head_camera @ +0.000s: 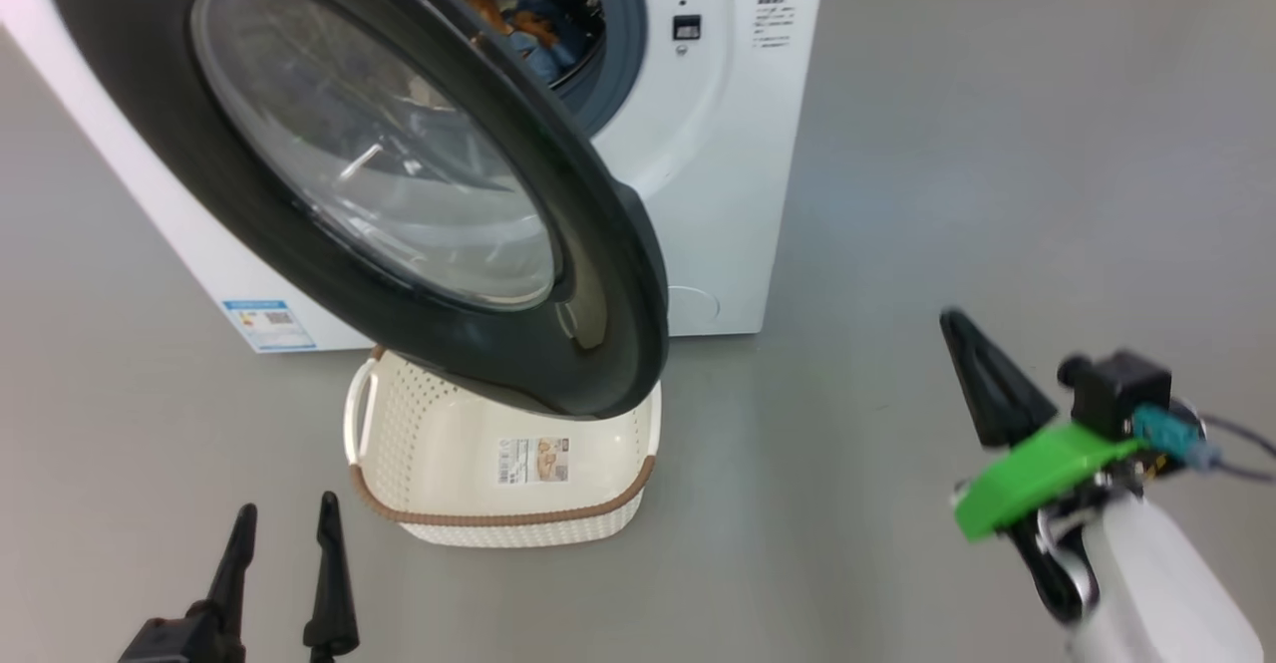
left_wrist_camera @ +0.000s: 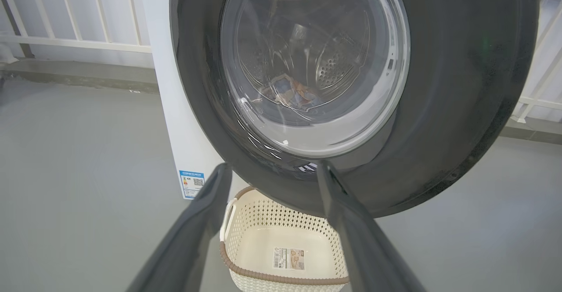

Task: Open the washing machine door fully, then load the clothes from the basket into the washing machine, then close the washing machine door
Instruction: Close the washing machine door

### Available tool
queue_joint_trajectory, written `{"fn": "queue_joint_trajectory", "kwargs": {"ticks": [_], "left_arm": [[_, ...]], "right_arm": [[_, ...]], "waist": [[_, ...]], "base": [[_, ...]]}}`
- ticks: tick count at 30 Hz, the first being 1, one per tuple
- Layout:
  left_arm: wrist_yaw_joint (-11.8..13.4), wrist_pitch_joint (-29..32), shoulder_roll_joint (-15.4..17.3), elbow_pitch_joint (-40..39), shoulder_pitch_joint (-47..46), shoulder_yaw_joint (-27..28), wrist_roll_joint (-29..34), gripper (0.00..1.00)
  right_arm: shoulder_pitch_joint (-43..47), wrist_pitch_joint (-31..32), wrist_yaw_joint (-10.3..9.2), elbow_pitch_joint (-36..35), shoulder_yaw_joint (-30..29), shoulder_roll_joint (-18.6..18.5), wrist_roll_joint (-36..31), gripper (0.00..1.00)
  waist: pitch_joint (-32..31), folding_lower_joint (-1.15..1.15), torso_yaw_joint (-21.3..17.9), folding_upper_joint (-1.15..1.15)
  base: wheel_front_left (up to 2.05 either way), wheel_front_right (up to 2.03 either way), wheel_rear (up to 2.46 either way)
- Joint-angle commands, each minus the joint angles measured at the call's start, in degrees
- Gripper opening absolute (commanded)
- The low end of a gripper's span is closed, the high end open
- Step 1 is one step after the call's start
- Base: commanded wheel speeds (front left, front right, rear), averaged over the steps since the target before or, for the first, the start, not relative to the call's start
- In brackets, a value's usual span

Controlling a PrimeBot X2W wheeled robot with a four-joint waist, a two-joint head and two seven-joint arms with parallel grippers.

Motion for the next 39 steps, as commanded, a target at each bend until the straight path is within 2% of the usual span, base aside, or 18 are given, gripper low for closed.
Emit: {"fn": "queue_joint_trajectory", "kwargs": {"ticks": [1,6,11,14,19,22,27,33,39], "left_arm": [[-0.5,-0.6,0.4,-0.9,-2.6,1.6,0.7,1.0],[-0.7,-0.7,-0.2,-0.8,-3.5,2.1,0.9,1.0],[-0.9,-0.7,-0.5,-1.2,-3.9,2.9,1.4,1.0],[-1.2,-0.7,-0.6,-1.3,-3.9,3.3,1.7,1.0],[-1.7,-0.7,-1.1,-1.8,-3.7,4.1,2.0,1.0],[-2.1,-0.7,-1.4,-1.9,-3.4,4.4,2.3,1.0],[-2.4,-0.7,-1.8,-2.1,-3.4,4.7,2.9,1.0],[-2.7,-0.7,-2.2,-2.2,-3.4,5.0,3.3,1.0],[-3.2,-0.7,-2.6,-2.1,-3.8,5.1,3.9,1.0]], "right_arm": [[-2.9,-0.8,0.09,-0.3,1.6,0.0,0.5,0.0],[-11.0,-2.5,0.09,3.9,3.0,1.2,1.8,0.0],[-18.5,-3.3,0.09,4.2,5.2,2.2,2.6,0.0],[-22.3,-3.5,0.09,2.0,7.4,2.9,2.7,0.0],[-26.4,-3.6,0.09,-5.7,11.6,4.0,2.8,0.0],[-26.6,-2.3,0.09,-10.7,15.1,4.4,3.0,0.0],[-23.3,4.3,0.09,-17.0,21.2,4.1,4.2,0.0],[-18.8,9.3,0.09,-18.4,26.7,3.3,5.5,0.0],[-14.8,10.9,0.09,-14.5,33.6,2.8,7.0,0.0]], "waist": [[0.6,0.0,0.9,0.0],[1.2,0.0,2.0,0.0],[1.4,0.0,2.4,0.0],[1.3,0.0,2.5,0.0],[0.9,0.0,2.6,0.0],[0.7,0.0,2.7,0.0],[0.7,0.0,3.0,0.0],[1.0,0.0,3.2,0.0],[1.5,0.0,3.5,0.0]], "base": [[0.0,0.0,0.0],[0.0,0.0,0.0],[0.0,0.0,0.0],[0.0,0.0,0.0],[0.0,0.0,0.0],[0.0,0.0,0.0],[0.0,0.0,0.0],[0.0,0.0,0.0],[0.0,0.0,0.0]]}}
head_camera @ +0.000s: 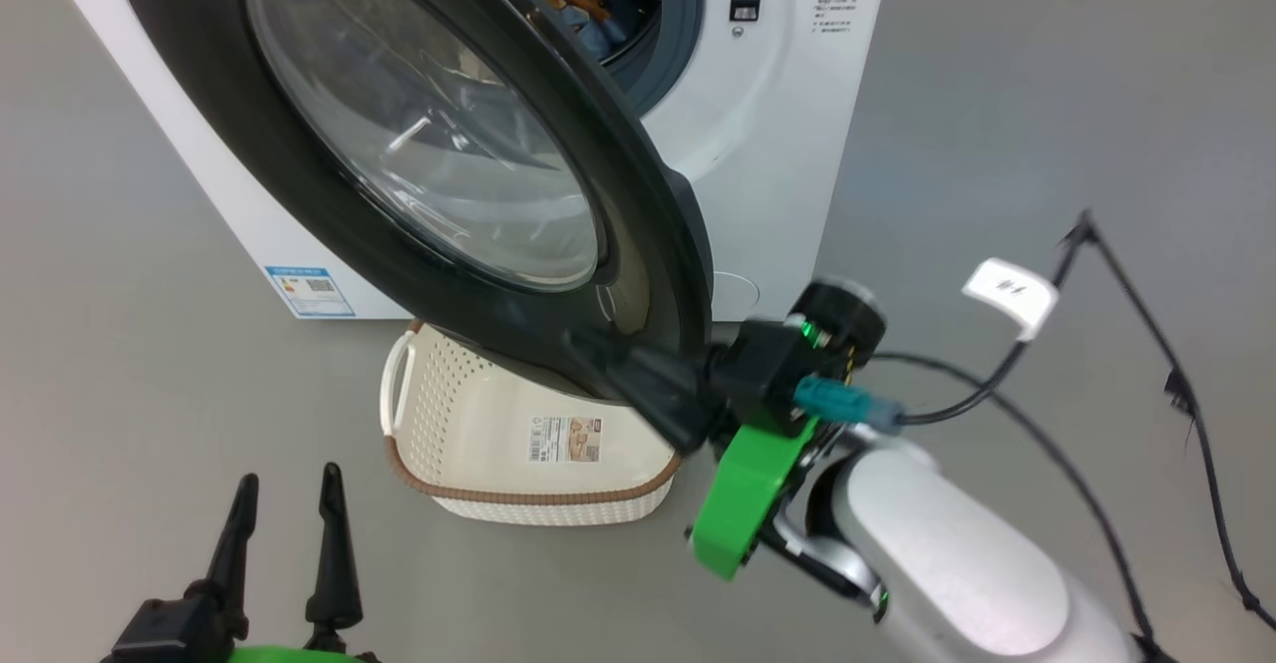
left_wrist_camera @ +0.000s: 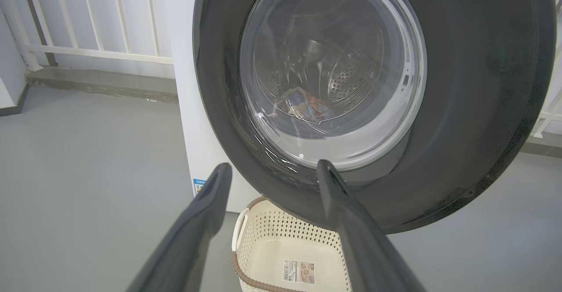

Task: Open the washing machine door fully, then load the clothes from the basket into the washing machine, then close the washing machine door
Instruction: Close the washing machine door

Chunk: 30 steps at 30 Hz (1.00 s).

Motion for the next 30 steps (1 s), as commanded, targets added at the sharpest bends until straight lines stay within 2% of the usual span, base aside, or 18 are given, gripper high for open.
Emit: {"fn": "queue_joint_trajectory", "kwargs": {"ticks": [1,8,15,30], "left_arm": [[-0.7,-0.7,0.3,-1.4,-2.2,2.1,0.8,1.0],[-1.2,-0.7,-0.3,-1.3,-3.3,2.1,1.4,1.0],[-1.4,-0.7,-0.8,-1.3,-3.9,2.3,2.0,1.0],[-2.1,-0.7,-1.8,-1.3,-4.7,3.5,3.1,1.0]], "right_arm": [[1.1,-0.1,0.09,0.0,1.3,1.1,1.7,0.0],[-0.8,-4.7,0.09,9.9,4.7,1.7,2.7,0.0],[-4.9,-9.7,0.09,18.4,4.7,2.4,3.9,0.0],[-11.3,-13.7,0.09,27.9,4.4,2.5,5.9,0.0]], "waist": [[0.2,0.0,0.1,0.0],[1.5,0.0,0.6,0.0],[2.3,0.0,1.0,0.0],[3.4,0.0,0.6,0.0]], "base": [[0.0,0.0,0.0],[0.0,0.0,0.0],[0.0,0.0,0.0],[0.0,0.0,0.0]]}}
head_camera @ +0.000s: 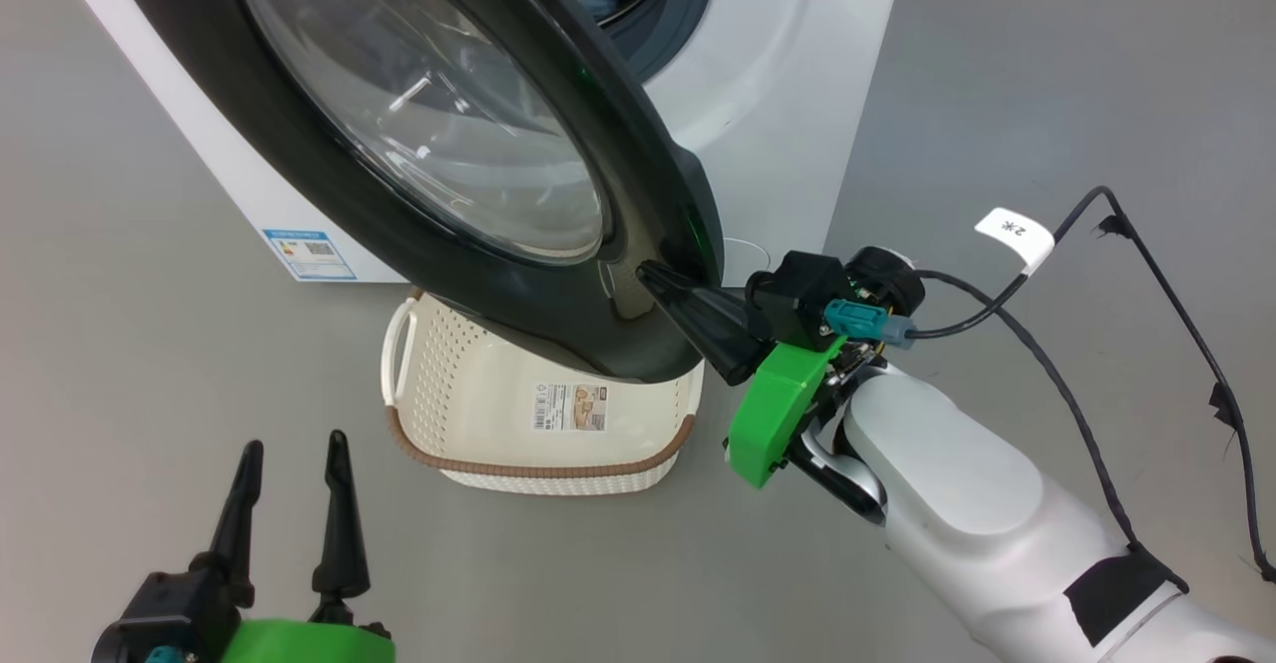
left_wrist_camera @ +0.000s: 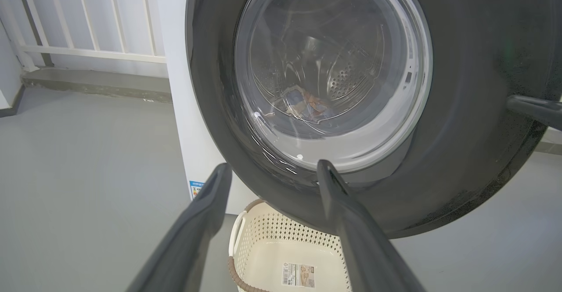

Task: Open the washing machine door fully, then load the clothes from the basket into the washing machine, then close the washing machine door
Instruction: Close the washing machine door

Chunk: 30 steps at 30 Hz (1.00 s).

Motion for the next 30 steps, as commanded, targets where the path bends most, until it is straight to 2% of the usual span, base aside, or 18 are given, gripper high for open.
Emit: {"fn": "queue_joint_trajectory", "kwargs": {"ticks": [1,9,18,30], "left_arm": [[-0.3,-0.7,0.5,-1.4,-2.2,2.2,0.7,1.0],[-0.3,-0.7,0.2,-1.8,-2.6,2.3,1.2,1.0],[0.1,-0.7,0.0,-3.3,-4.7,1.4,1.4,1.0],[2.3,-0.7,0.0,-5.6,-8.6,-2.6,-0.6,1.0]], "right_arm": [[-1.0,-0.6,0.09,-0.5,-0.2,0.9,0.5,0.0],[-3.3,-1.1,0.09,1.7,-1.4,0.1,1.0,0.0],[-9.5,-1.3,0.09,5.1,-5.1,-2.9,0.5,0.0],[-20.3,-1.3,0.09,9.3,-11.3,-7.2,-0.8,0.0]], "waist": [[0.1,0.0,-0.1,0.0],[1.3,0.0,0.1,0.0],[5.4,0.0,1.6,0.0],[13.3,0.0,5.4,0.0]], "base": [[0.0,0.0,0.0],[0.0,0.0,0.0],[0.0,0.0,0.0],[0.0,0.0,0.0]]}}
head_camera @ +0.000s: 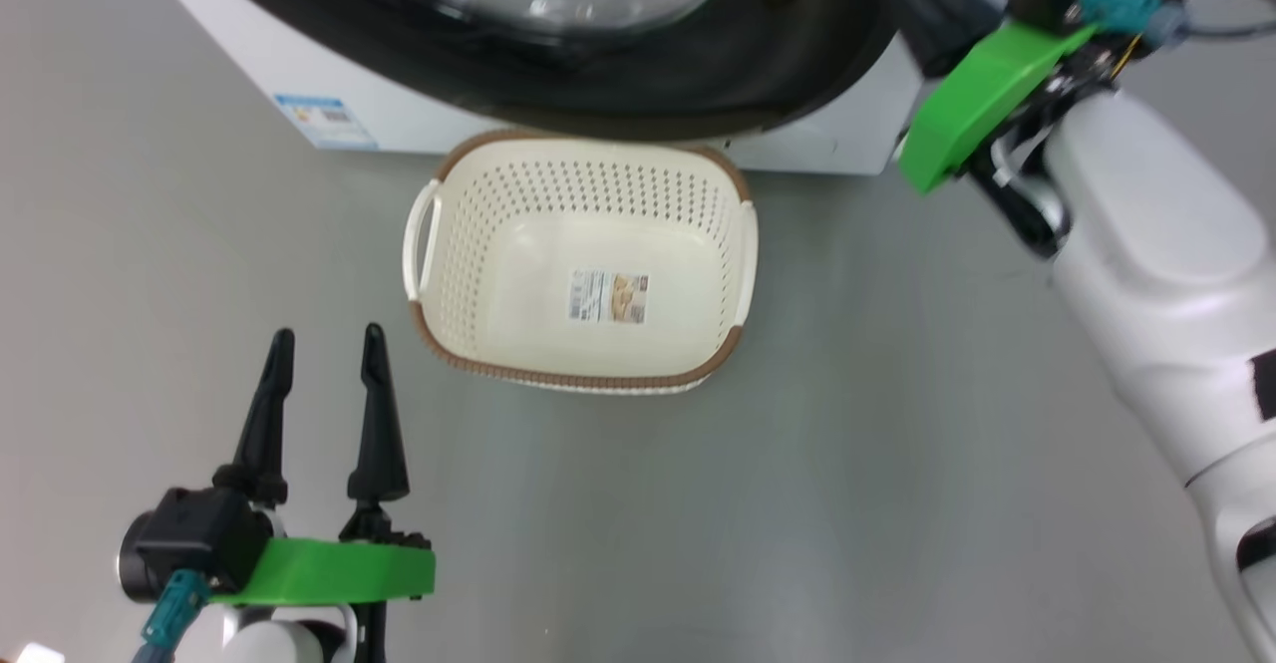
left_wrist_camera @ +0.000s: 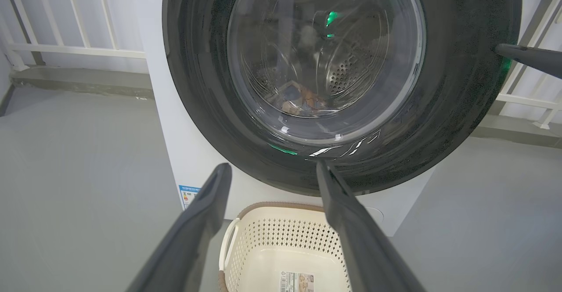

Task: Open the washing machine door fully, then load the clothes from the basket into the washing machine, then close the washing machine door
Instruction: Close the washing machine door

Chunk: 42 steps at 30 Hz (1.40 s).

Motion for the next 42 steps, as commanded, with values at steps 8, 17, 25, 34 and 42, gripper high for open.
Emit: {"fn": "queue_joint_trajectory", "kwargs": {"ticks": [8,17,25,34,42], "left_arm": [[2.0,-0.7,0.8,-2.8,-2.3,0.1,-1.1,1.0],[2.6,-0.7,0.8,-3.4,-3.0,-0.7,-1.4,1.0],[2.8,-0.7,0.8,-3.5,-3.5,-1.1,-1.4,1.0],[2.5,-0.7,0.8,-3.1,-3.2,-0.8,-0.3,1.0],[1.4,-0.7,0.8,-2.4,-2.4,0.3,1.0,1.0]], "right_arm": [[-5.6,-0.7,0.07,1.7,-3.0,0.1,-1.3,0.0],[-8.1,-0.7,0.07,3.2,-5.8,0.0,-2.1,0.0],[-8.8,-0.7,0.07,3.8,-7.0,0.2,-2.8,0.0],[-5.1,-0.7,0.07,0.9,-3.5,0.9,-3.4,0.0],[2.7,-0.7,0.07,-5.1,-1.0,1.7,-2.1,0.0]], "waist": [[5.3,0.0,3.1,0.0],[6.4,0.0,3.8,0.0],[6.7,0.0,3.8,0.0],[5.6,0.0,2.5,0.0],[3.0,0.0,-0.4,0.0]], "base": [[0.0,0.0,0.0],[0.0,0.0,0.0],[0.0,0.0,0.0],[0.0,0.0,0.0],[0.0,0.0,0.0]]}}
